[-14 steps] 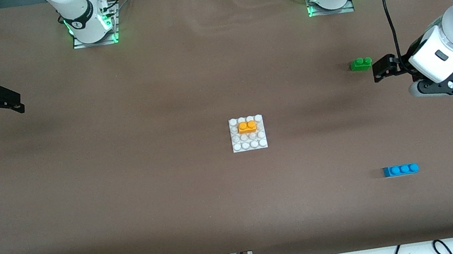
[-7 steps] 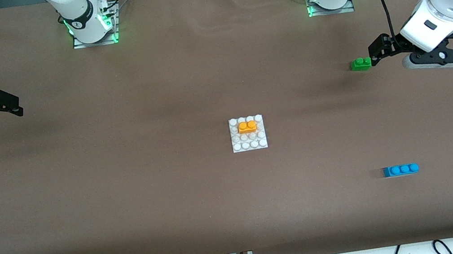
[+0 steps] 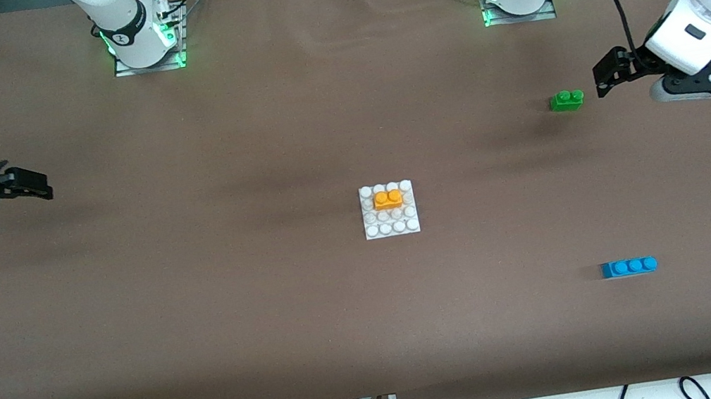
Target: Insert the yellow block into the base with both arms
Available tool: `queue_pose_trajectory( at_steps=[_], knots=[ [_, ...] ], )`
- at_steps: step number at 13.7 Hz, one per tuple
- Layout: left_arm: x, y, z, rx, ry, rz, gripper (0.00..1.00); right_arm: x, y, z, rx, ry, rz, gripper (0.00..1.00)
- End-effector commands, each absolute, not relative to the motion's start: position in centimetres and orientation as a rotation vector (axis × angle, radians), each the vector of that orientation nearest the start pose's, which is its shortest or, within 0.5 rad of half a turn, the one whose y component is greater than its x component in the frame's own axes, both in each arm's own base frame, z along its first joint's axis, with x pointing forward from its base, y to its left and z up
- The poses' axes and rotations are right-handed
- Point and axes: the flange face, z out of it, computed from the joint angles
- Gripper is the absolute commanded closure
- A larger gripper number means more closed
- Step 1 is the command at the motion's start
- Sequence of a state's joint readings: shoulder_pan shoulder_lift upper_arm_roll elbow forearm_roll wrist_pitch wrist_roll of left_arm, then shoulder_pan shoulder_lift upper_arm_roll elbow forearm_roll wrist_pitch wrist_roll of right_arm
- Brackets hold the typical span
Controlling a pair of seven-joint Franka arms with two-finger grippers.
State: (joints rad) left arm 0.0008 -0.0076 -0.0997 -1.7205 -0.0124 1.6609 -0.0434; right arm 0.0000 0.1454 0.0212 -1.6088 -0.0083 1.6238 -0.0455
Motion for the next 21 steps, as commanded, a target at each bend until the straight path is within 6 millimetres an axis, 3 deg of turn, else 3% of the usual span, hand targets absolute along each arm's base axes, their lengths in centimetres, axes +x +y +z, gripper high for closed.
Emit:
queue_pose_trajectory(
  at_steps=[1,3,4,6,10,12,15,17,21],
  knots=[
    [54.4,-5.0,57.4,-3.167,0.080,0.127,0.00,60.5,8.9,50.3,-3.144,-0.159,0.216,0.01],
    [54.3,-5.1,57.7,-3.155,0.089,0.140,0.00,61.6,14.3,48.4,-3.137,-0.071,0.107,0.01],
    [54.4,-5.3,58.0,-3.152,0.095,0.133,0.00,61.8,15.7,48.1,-3.116,-0.063,0.077,0.01],
    [55.2,-4.4,57.6,-3.155,0.075,0.137,0.00,62.0,15.7,48.2,-3.100,-0.066,0.072,0.01],
    [55.9,-4.5,57.8,-3.158,0.080,0.123,0.00,61.2,12.2,50.7,-3.126,-0.089,0.112,0.01],
    [56.2,-4.5,57.7,-3.159,0.083,0.128,0.00,60.5,9.3,54.3,-3.132,-0.095,0.119,0.01],
    [56.2,-4.3,57.7,-3.159,0.078,0.128,0.00,56.3,5.4,59.5,-3.121,-0.127,0.126,0.01],
    [56.2,-4.3,57.7,-3.159,0.078,0.128,0.00,53.6,4.5,61.4,-3.114,-0.115,0.100,0.01],
    [56.2,-4.3,57.7,-3.159,0.078,0.128,0.00,52.9,4.0,62.2,-3.113,-0.104,0.100,0.01]
  ],
)
